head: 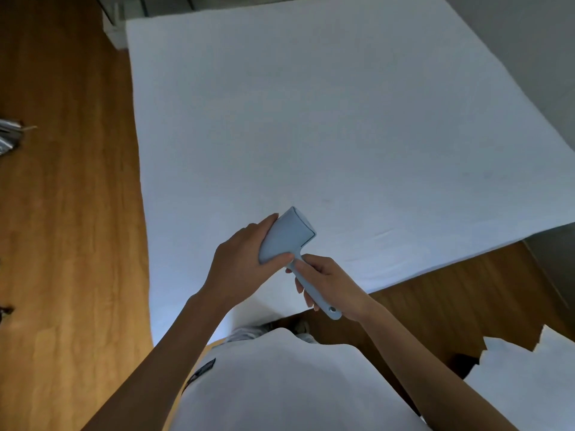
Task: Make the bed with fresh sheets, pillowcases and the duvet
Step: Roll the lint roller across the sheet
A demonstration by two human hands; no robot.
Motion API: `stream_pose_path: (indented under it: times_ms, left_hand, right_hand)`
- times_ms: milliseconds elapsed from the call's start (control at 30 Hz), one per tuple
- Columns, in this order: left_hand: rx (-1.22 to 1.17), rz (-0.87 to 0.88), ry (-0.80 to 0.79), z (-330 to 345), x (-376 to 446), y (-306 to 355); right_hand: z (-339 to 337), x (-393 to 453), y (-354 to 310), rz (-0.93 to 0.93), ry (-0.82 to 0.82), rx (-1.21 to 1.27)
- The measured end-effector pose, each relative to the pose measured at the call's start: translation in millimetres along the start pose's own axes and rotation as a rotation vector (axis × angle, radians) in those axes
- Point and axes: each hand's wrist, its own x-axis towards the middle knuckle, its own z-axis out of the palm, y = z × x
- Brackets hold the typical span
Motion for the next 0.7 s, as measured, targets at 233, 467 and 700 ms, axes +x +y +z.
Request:
stream_pose_path:
  times_ms: [233,467,700]
  left_hand:
    - [0.192,0.139,0.129,-2.7,-1.7,-10.6]
    - [0.116,0.219,0.095,-19.6,3.0,-19.6]
    - [-0.62,-0.242,-0.157,-40.2,15.9,-28.7]
  right_hand:
    - [20.7,5.0,-18.2,-0.02,0.072,-0.053]
    - [26.9,-1.7,-21.1,0.003,0.022,0.028]
    - [31.0,-4.7,-25.9,-0.017,-0.023,0.028]
